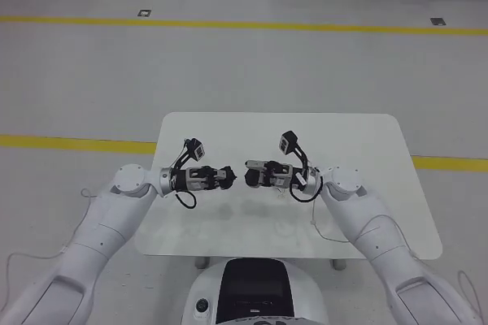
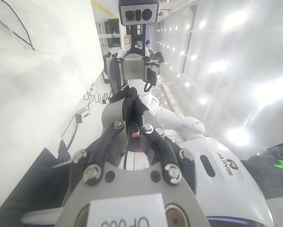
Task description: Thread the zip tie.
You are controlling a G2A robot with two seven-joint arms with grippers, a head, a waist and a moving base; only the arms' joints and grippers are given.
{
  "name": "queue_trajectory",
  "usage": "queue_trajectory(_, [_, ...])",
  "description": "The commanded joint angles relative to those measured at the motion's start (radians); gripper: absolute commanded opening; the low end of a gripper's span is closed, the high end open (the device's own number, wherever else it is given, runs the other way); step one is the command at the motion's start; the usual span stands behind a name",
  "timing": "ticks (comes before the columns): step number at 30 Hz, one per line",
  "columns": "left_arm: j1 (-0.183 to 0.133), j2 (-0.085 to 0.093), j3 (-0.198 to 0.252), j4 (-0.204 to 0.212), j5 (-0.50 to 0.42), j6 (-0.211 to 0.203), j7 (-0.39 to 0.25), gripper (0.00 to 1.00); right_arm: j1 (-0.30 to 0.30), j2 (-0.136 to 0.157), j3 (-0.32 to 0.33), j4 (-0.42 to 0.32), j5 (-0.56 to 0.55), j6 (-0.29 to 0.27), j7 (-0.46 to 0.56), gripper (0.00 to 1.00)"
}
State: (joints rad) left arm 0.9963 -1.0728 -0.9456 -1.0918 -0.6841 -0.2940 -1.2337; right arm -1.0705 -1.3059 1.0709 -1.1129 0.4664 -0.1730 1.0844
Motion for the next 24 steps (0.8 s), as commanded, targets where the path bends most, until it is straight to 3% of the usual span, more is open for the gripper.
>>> queue_trajectory(1, [0.000, 0.000, 0.000, 0.000, -0.001, -0.003, -0.003, 0.00, -0.010, 0.004, 0.008, -0.013, 0.001, 0.003, -0.003, 1.00])
queue_trajectory(12, [-0.002, 0.001, 0.000, 0.001, 0.008, -0.007, 0.001, 0.00, -0.014, 0.005, 0.011, -0.017, 0.006, 0.006, -0.004, 1.00])
queue_trajectory(14, [0.012, -0.002, 0.004, 0.005, -0.014, 0.002, 0.016, 0.00, -0.014, 0.005, 0.011, -0.017, 0.006, 0.006, -0.004, 1.00])
queue_trajectory(16, [0.006, -0.004, -0.003, 0.041, -0.008, -0.046, 0.038, 0.00, -0.014, 0.005, 0.011, -0.017, 0.006, 0.006, -0.004, 1.00])
queue_trajectory(17, [0.003, -0.006, -0.007, 0.048, -0.009, -0.046, 0.036, 0.00, -0.014, 0.005, 0.011, -0.017, 0.006, 0.006, -0.004, 1.00])
queue_trajectory(21, [0.007, -0.021, -0.056, 0.049, -0.024, -0.046, 0.012, 0.00, -0.014, 0.005, 0.011, -0.017, 0.006, 0.006, -0.004, 1.00])
queue_trajectory(24, [0.018, -0.032, -0.106, 0.025, 0.066, -0.046, -0.001, 0.00, -0.014, 0.005, 0.011, -0.017, 0.006, 0.006, -0.004, 1.00])
